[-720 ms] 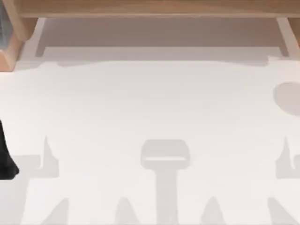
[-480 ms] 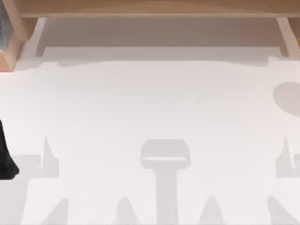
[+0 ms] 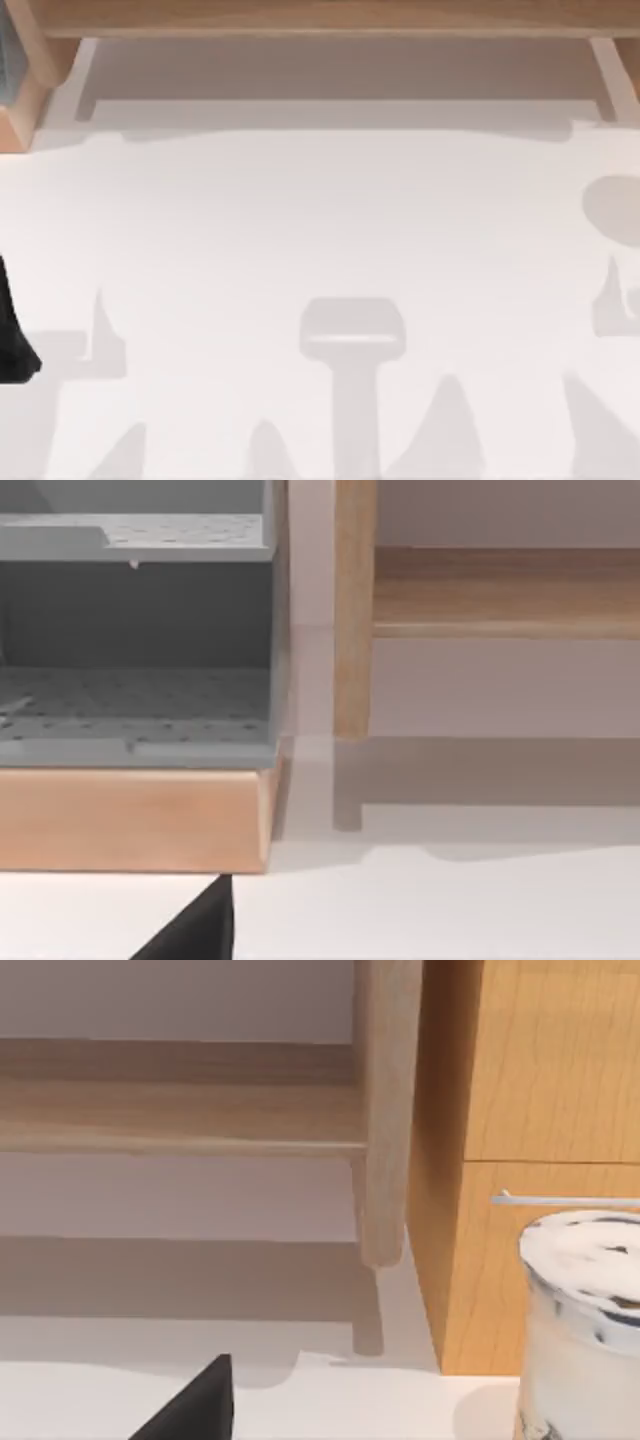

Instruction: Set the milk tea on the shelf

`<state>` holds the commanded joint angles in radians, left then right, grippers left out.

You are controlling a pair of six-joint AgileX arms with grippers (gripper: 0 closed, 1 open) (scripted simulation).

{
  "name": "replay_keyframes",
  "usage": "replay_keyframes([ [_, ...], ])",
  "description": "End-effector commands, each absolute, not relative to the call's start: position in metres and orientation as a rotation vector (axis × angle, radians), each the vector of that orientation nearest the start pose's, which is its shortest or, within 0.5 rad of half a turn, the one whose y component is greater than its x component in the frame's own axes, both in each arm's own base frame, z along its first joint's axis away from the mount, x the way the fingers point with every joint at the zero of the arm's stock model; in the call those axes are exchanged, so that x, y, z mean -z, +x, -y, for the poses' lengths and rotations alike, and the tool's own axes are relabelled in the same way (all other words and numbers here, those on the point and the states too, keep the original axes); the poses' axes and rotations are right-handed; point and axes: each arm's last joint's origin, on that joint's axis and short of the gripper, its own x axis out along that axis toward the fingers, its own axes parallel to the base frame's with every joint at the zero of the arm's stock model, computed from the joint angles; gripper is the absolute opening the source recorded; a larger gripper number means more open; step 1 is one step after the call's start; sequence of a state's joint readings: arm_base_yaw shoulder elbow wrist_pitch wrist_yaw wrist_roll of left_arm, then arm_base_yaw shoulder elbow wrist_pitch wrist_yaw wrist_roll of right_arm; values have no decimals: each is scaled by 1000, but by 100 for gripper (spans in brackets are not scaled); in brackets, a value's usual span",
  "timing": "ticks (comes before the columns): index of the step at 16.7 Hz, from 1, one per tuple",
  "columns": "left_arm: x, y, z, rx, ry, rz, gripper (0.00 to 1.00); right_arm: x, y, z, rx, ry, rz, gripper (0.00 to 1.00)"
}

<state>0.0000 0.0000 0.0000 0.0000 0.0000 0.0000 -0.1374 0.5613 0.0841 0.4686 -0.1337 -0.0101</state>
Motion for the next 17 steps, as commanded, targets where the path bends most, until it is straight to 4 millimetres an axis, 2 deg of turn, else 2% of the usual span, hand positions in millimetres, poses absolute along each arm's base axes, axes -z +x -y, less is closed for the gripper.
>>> replay_keyframes([
  [4,-160,106,1,0,0,0,100,-175,183,36,4,-25,-38,100],
  [9,-160,106,1,0,0,0,100,-144,226,69,10,-30,-64,100],
  [12,-160,106,1,0,0,0,100,-118,238,87,14,-26,-75,100],
  [17,-160,106,1,0,0,0,100,-86,241,102,17,-14,-95,100],
])
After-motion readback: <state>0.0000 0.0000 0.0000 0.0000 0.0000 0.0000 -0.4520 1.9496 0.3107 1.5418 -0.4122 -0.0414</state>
